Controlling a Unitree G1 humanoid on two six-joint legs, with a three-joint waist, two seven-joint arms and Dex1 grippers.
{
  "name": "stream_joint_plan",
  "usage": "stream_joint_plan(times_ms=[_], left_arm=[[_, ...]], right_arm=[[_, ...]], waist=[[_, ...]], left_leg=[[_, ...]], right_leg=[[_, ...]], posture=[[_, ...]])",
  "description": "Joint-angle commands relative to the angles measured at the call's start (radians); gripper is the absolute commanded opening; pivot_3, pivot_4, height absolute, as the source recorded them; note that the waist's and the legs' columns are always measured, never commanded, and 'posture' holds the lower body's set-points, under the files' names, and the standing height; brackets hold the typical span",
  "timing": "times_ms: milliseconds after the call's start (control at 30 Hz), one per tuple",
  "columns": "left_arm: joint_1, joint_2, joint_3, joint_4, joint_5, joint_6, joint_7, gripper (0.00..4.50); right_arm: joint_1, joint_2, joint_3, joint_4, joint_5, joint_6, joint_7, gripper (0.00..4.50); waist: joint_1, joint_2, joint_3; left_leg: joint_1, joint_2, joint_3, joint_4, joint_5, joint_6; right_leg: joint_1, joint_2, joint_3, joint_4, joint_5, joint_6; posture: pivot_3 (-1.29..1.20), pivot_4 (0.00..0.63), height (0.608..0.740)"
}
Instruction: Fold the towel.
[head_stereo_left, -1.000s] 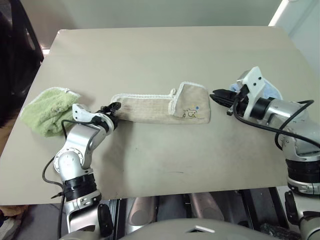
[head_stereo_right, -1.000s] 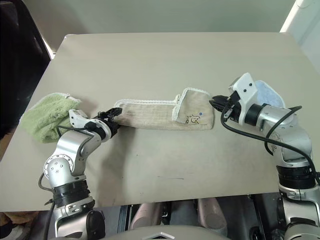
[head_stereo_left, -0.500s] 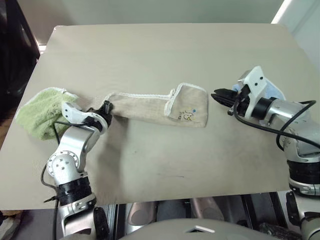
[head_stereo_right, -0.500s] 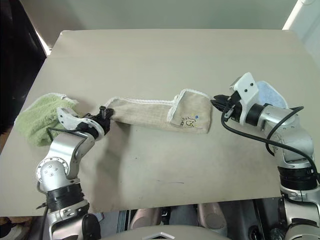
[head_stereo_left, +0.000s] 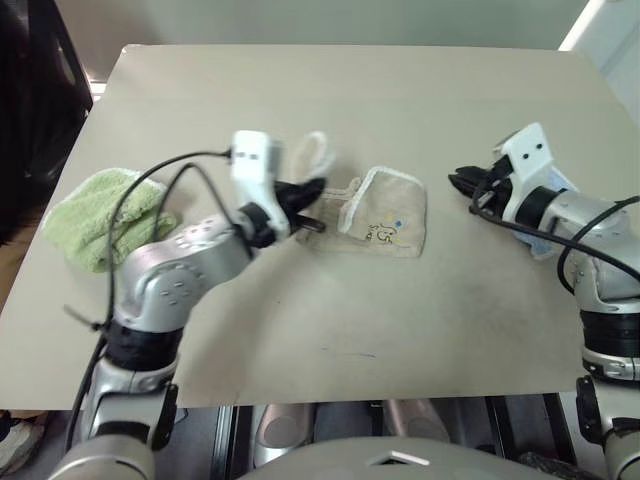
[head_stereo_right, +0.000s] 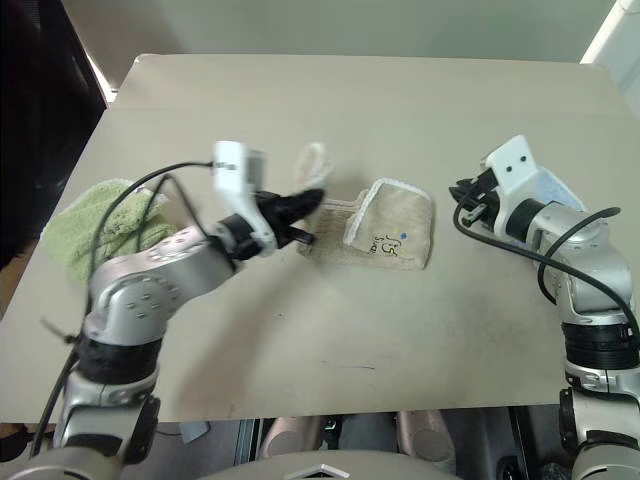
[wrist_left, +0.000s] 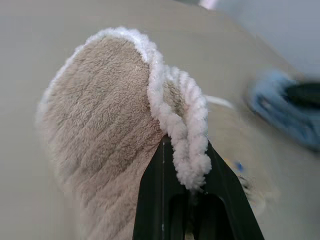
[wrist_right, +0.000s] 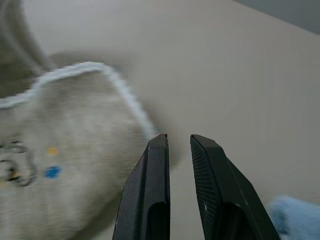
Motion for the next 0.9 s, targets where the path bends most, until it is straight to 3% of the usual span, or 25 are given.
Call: stream_joint_plan(times_ms=[33,233,433,467,600,833,867,900], left_arm=[[-0.088,-0.048,-0.162,0.059,0.183,-0.024,-0.153,0.03],[-0.154,-0.151,-0.287,0.172,0.382,-0.047,-0.298,0.03],[-0.151,-0.23,-0.272,0.234,0.476,-0.036,-0.371,0.03],[-0.147,-0.243,-0.255,0.239,0.473,-0.033,-0.386,0.51],[-0.133,-0.297,-0.141,0.231,0.406,-0.015,-0.433,1.71],[-0.113,-0.315,-0.035,0.174,0.353,0.007,-0.502,4.18],[-0.11,-0.313,-0.008,0.165,0.339,0.011,-0.505,4.47],[-0.109,-0.307,0.016,0.156,0.329,0.015,-0.507,4.47]], right_arm=[[-0.027,-0.004,-0.061,0.011,-0.035,0.005,-0.081,0.75],[0.027,-0.01,-0.113,-0.026,-0.043,0.045,-0.141,0.75],[0.081,-0.005,-0.151,-0.095,-0.032,0.081,-0.163,0.75],[0.085,-0.004,-0.153,-0.101,-0.033,0.084,-0.166,0.75],[0.095,-0.003,-0.16,-0.116,-0.032,0.093,-0.167,0.75],[0.093,-0.014,-0.138,-0.119,-0.04,0.086,-0.149,0.75],[0.091,-0.011,-0.135,-0.122,-0.036,0.086,-0.145,0.75],[0.088,-0.008,-0.132,-0.126,-0.03,0.087,-0.141,0.75]], waist=[[0.0,0.0,0.0],[-0.001,0.0,0.0],[-0.001,0.001,0.0],[-0.001,0.001,0.0],[0.0,0.001,0.0],[0.0,0.001,0.0],[0.0,0.001,0.0],[0.0,0.001,0.0]], left_leg=[[0.0,0.0,0.0,0.0,0.0,0.001],[-0.005,0.001,0.003,0.001,-0.001,0.002],[-0.006,0.001,0.007,0.003,-0.004,0.006],[-0.006,0.001,0.007,0.003,-0.005,0.007],[-0.007,0.001,0.008,0.009,-0.008,0.011],[-0.007,0.001,0.009,0.012,-0.012,0.019],[-0.007,0.001,0.009,0.012,-0.012,0.019],[-0.007,0.001,0.009,0.012,-0.011,0.019]], right_leg=[[0.0,0.0,0.001,0.0,0.0,0.001],[-0.006,0.0,0.008,0.0,0.004,0.014],[-0.007,0.0,0.011,0.0,0.002,0.018],[-0.007,0.0,0.011,0.0,0.002,0.018],[-0.006,0.0,0.012,0.0,0.002,0.02],[-0.004,0.0,0.013,0.0,0.005,0.023],[-0.005,0.0,0.013,0.0,0.005,0.023],[-0.005,0.0,0.013,0.0,0.006,0.023]], posture=[[0.0,0.15,0.736],[0.0,0.15,0.736],[0.0,0.15,0.736],[0.0,0.15,0.736],[0.0,0.15,0.736],[0.0,0.15,0.736],[0.0,0.15,0.736],[0.0,0.15,0.736]])
